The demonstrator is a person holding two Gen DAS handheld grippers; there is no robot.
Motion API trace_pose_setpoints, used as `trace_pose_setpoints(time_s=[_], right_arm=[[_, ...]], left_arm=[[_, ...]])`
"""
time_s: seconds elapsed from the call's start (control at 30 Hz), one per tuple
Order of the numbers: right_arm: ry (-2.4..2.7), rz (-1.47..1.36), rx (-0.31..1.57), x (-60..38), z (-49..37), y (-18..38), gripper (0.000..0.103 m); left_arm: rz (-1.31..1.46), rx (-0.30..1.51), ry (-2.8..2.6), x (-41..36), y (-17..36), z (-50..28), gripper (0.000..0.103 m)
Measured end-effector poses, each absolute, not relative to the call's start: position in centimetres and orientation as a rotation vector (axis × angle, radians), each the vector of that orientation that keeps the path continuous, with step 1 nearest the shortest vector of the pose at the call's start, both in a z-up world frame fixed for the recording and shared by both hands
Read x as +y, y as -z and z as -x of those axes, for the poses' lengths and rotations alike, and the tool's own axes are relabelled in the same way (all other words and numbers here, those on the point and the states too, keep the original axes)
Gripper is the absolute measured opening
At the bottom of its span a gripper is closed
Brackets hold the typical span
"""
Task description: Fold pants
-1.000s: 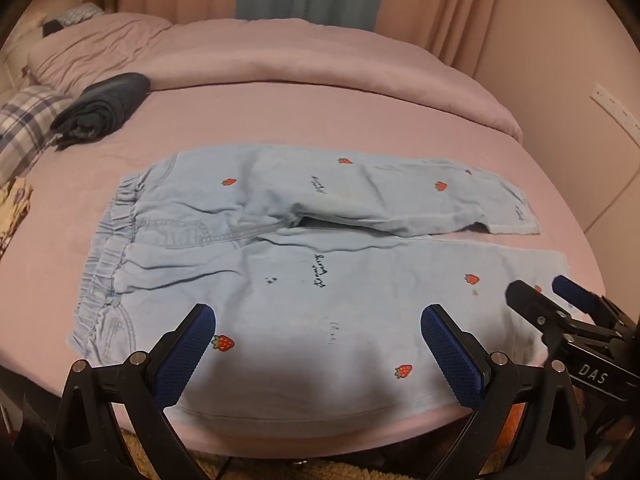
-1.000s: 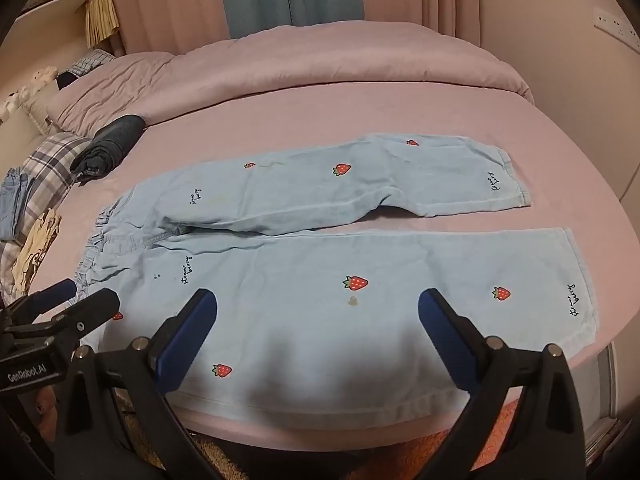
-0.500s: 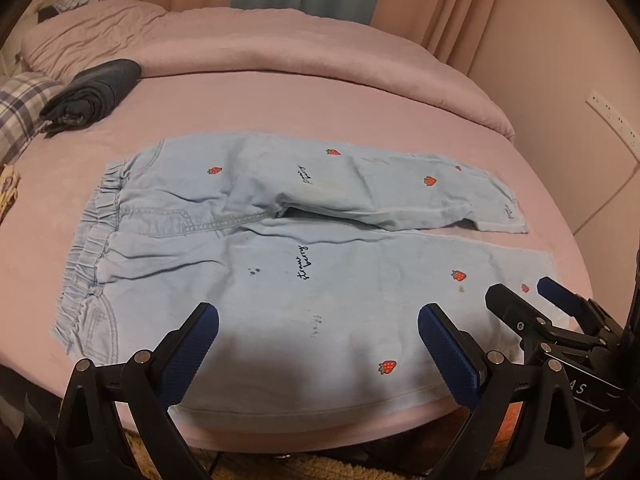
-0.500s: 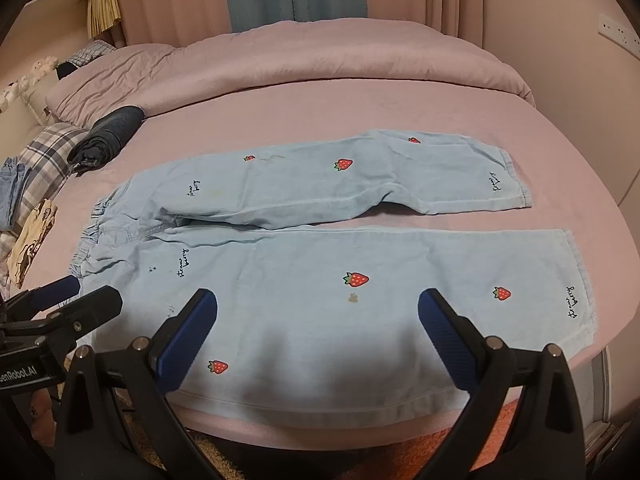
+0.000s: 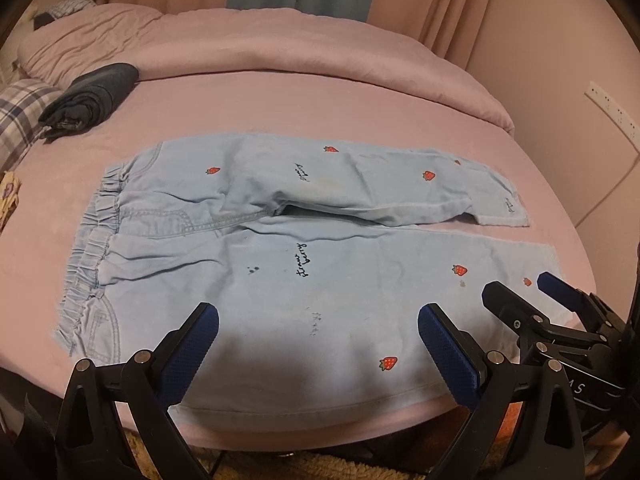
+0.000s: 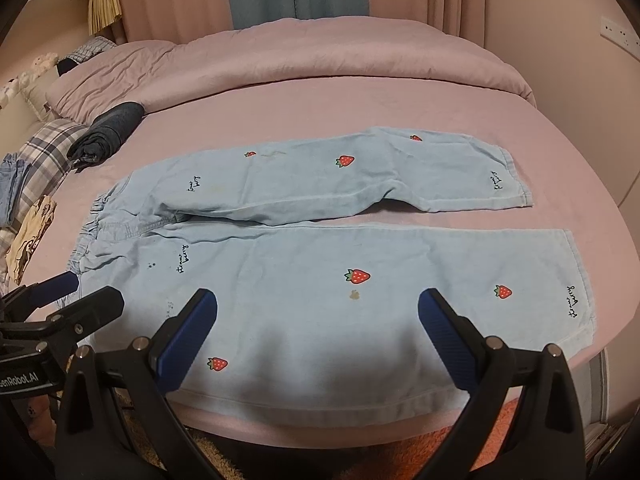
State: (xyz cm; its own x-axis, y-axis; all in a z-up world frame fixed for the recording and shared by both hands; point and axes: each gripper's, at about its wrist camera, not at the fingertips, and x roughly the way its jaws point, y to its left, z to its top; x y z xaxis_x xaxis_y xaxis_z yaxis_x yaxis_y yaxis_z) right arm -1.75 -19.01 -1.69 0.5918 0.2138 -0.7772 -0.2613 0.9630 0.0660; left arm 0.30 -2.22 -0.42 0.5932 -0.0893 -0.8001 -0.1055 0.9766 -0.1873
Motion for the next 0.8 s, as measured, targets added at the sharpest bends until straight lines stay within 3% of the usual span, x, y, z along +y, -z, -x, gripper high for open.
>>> trace_pose_setpoints(time_s=[0.8], right_arm=[[-0.284, 0.064, 0.903, -18.55, 1.95, 1.81, 0.101]], left_arm=[[0.218, 0.938, -0.02, -1.91, 0.28, -0.07, 0.101]])
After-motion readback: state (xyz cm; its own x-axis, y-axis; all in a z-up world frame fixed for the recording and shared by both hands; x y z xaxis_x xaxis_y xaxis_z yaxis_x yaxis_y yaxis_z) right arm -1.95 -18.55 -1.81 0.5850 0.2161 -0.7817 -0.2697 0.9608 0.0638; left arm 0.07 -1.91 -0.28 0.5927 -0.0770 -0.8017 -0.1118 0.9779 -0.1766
